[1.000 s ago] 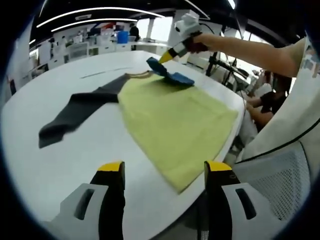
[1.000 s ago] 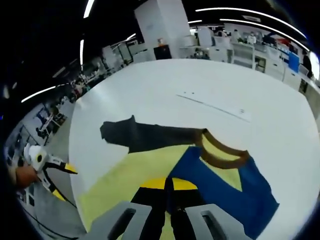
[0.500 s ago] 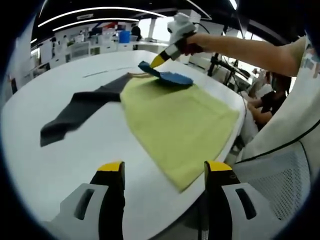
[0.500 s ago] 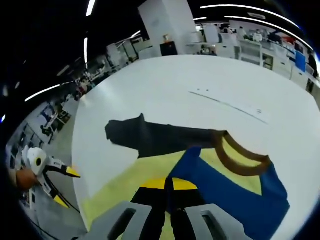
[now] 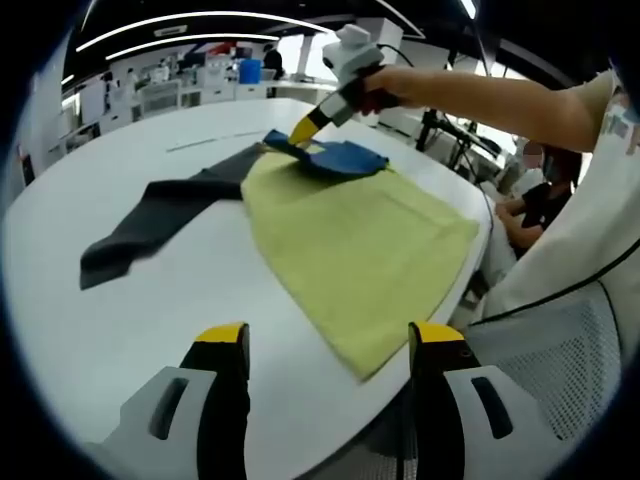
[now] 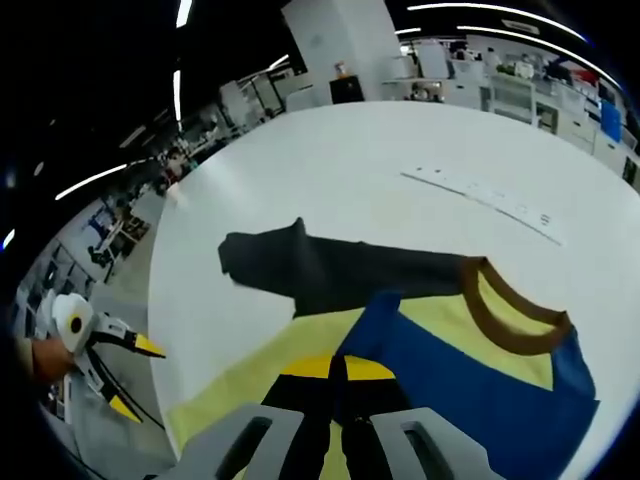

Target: Fold the garment on the visible template until the final outline fits inside the template.

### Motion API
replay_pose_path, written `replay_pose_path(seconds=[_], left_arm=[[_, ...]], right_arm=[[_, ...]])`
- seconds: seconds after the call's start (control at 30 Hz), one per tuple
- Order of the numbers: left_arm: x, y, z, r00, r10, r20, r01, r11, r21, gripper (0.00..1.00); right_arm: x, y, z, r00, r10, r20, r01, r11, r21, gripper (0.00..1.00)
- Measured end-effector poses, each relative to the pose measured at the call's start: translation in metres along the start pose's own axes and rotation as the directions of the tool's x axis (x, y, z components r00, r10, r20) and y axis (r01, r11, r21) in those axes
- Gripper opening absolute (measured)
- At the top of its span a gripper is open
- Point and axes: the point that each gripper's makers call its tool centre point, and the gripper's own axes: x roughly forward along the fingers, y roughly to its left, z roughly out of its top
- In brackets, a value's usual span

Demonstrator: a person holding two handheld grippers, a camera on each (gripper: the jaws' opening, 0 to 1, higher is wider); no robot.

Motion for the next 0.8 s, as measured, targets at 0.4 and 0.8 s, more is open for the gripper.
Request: replay_pose_path(seconds=[0.4,0.8], left_arm=[[-0.002,-0.001,-0.003,1.0,0.0,-0.002,0.0,1.0,-0.005,0.61],[-0.005,-0.001,-0.004,1.0,0.009,0.005,-0.009,1.0,-0.008,0.61]], right_arm=[[0.008,0.005,0.0,1.0,0.009,-0.009,-0.009,1.0,0.0,0.0],[0.009,0.011,-0.001,1.0,0.005,-0.008,-0.005,1.0,-0.003,0.0]])
